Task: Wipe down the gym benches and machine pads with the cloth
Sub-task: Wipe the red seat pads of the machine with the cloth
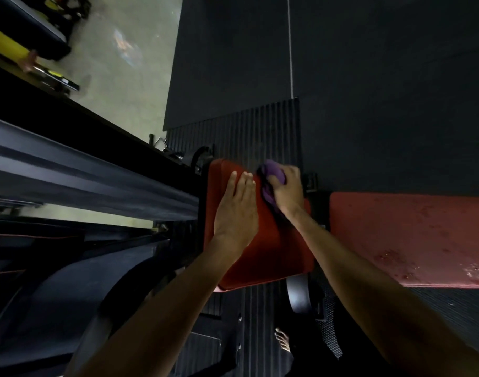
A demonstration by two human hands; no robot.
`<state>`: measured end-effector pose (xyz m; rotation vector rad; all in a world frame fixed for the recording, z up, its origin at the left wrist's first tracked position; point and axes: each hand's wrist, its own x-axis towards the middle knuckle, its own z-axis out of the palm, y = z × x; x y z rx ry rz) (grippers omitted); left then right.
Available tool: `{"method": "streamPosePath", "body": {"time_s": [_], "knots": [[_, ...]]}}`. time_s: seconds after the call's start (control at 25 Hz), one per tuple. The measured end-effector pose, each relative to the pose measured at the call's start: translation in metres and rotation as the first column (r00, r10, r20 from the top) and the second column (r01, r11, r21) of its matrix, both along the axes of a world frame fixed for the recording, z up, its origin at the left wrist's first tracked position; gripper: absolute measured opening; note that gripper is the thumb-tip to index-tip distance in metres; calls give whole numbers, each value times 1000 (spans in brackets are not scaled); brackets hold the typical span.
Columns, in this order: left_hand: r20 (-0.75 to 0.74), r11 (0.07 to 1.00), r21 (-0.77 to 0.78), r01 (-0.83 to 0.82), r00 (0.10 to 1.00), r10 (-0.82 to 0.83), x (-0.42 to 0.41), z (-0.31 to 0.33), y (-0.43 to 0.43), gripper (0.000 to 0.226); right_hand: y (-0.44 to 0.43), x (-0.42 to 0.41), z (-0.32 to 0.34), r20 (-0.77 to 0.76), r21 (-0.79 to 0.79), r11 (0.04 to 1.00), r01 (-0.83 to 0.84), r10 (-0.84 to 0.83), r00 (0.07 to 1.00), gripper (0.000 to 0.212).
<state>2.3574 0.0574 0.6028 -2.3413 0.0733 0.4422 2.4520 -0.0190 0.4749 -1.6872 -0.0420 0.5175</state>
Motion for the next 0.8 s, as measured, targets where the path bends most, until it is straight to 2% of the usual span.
{"method": "streamPosePath", "body": {"time_s": [0.08,0.12,0.24,0.36,0.44,0.52,0.68,0.76,0.8], "knots": [[-4,1000,-4,-1,1000,1,1,0,-1,62,17,17,21,235,-15,983,-182,181,955,31],[7,1000,-17,-8,1000,8,2,1,-2,61,24,26,20,275,-76,962,-261,271,922,29],[27,999,-46,-20,999,22,3,2,-2,63,22,51,-14,178,-347,848,-401,480,859,31],[15,999,-36,-25,1000,25,2,1,-1,65,2,63,-52,63,-518,713,-473,583,810,27],[13,999,-35,-37,999,38,3,1,-1,66,1,65,-58,2,-489,729,-479,550,835,34],[26,998,-48,-40,999,41,4,0,-1,65,8,55,-44,7,-395,817,-420,460,888,48],[0,998,-53,-21,1000,21,5,-4,-4,64,1,-5,-21,194,-116,981,-154,174,965,31],[1,997,-67,-29,1000,29,5,-5,-3,65,-13,-39,-42,161,-116,993,-36,55,985,32],[4,995,-89,-43,999,44,6,-5,-3,65,-20,-46,-56,123,-173,985,-7,28,992,32]]}}
